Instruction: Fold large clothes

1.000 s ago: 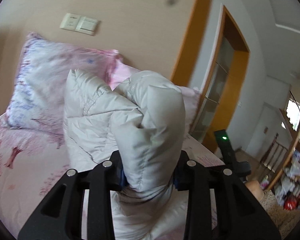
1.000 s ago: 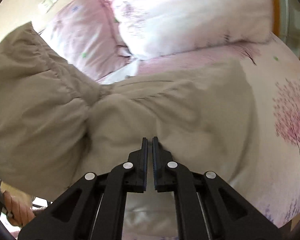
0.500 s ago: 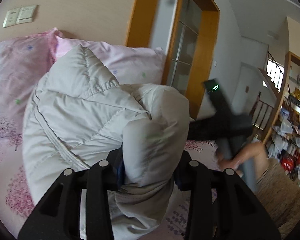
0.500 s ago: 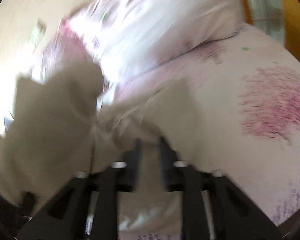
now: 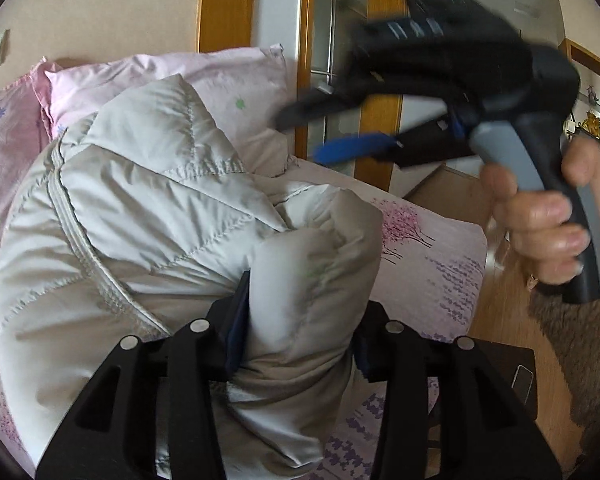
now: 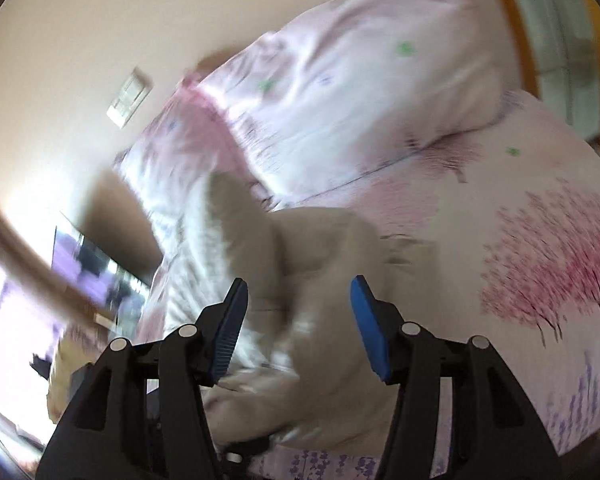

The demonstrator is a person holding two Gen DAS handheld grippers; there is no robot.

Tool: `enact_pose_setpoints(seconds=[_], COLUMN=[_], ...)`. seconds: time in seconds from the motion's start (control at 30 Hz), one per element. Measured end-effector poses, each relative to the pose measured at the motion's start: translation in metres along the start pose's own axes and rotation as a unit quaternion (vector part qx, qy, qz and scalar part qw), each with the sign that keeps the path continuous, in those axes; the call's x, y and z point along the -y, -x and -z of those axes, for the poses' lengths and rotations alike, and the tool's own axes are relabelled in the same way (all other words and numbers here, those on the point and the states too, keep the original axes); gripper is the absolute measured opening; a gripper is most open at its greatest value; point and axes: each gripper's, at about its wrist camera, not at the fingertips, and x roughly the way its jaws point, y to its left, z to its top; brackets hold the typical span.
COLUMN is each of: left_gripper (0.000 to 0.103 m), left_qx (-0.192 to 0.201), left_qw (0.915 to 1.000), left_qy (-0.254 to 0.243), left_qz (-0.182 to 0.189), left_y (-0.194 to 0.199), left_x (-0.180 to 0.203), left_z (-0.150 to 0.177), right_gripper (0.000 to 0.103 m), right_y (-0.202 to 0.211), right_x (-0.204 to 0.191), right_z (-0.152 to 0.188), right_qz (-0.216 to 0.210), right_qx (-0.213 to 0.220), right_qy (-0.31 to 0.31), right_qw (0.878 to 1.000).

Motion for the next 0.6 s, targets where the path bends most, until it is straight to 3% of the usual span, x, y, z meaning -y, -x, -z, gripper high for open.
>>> enact_pose_setpoints(seconds=[0.2,0.47,0.5,0.53,0.6], left_gripper=[0.046,0.05,0.051,0.051,0.051], left_qx=[-0.009,-0.017,-0.019,-0.02,-0.025], left_qw=[0.9997,0.9995,0.9995,0.9994,0.9992], left_qy=[0.012,0.003,0.001,0.0,-0.002], left_qz=[0.019,0.027,0.027,0.028,0.032], left_y=[-0.016,-0.023,-0.023,-0.024,-0.026], left_x=[-0.005,0.009,0.011,0.012,0.014], left_z=[-0.002,0.01,0.012,0.013,0.016], right_gripper=[0.064,0.065,0.063,0.046,0.032], right_y=[-0.033,-0.063,-0.067,-0.069,-0.071], right_x=[-0.006,0.0,0.004,0.007,0.012], right_z=[-0.012,-0.013,-0.012,-0.01,-0.007], right_qz=[-0.005,-0.024,-0.022,-0.019,-0.017], right_qx=[-0.067,-0.137,-0.144,-0.143,-0.141], right_qy=[0.016,0.007,-0.001,-0.005,-0.011], right_qw=[0.998,0.99,0.989,0.99,0.99])
